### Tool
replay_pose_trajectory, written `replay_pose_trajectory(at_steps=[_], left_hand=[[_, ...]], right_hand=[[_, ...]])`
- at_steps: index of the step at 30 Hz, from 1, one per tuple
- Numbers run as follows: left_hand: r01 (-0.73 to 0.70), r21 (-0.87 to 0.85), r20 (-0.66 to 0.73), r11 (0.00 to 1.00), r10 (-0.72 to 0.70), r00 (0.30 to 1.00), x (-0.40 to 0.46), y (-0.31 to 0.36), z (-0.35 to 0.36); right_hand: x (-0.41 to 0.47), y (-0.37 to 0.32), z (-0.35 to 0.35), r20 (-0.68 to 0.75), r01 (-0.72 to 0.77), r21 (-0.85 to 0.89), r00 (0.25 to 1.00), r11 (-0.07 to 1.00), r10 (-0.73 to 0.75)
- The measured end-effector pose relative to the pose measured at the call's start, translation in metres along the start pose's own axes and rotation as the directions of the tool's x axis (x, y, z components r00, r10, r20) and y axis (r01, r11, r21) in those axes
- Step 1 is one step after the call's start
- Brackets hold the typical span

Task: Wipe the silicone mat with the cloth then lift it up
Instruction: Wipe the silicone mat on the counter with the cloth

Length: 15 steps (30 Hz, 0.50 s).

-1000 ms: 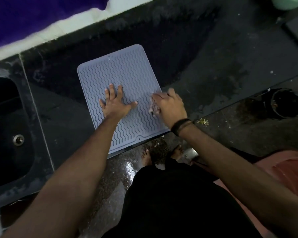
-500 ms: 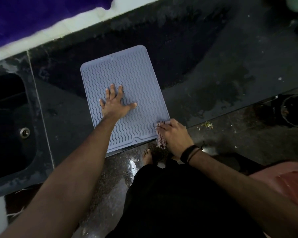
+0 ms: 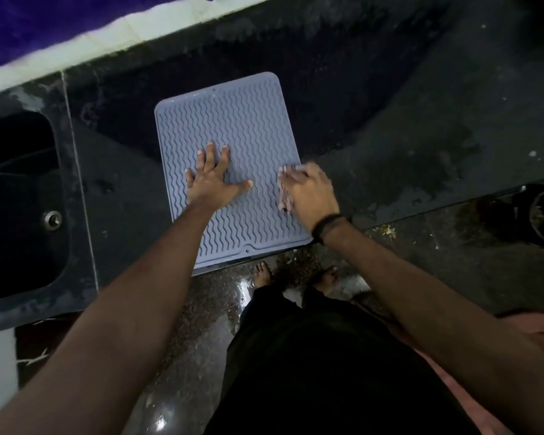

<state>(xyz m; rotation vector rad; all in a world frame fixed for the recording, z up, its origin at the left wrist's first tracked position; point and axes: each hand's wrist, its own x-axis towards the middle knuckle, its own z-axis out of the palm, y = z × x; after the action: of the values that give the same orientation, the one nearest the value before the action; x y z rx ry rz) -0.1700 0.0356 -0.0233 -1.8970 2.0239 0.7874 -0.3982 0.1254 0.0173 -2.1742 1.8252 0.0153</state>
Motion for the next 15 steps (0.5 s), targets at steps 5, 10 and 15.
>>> replay_pose_trajectory(at_steps=[5,10,15], left_hand=[[0.005,0.024,0.024,1.0,-0.006,1.0,-0.007,0.007,-0.008],[-0.033,-0.004,0.044,0.999,0.034,0.998,-0.009,0.005,-0.012],[-0.08,0.015,0.088,0.997,0.079,0.993,-0.006,-0.001,-0.017]], right_hand=[[-0.073,-0.011,0.005,0.049,-0.001,0.039,0.999,0.999,-0.001],[-0.068,-0.032,-0.006,0.009,-0.083,0.047,0.997,0.995,0.083],[-0.058,-0.075,0.012,0.056,-0.06,0.046,0.997,0.997,0.057]])
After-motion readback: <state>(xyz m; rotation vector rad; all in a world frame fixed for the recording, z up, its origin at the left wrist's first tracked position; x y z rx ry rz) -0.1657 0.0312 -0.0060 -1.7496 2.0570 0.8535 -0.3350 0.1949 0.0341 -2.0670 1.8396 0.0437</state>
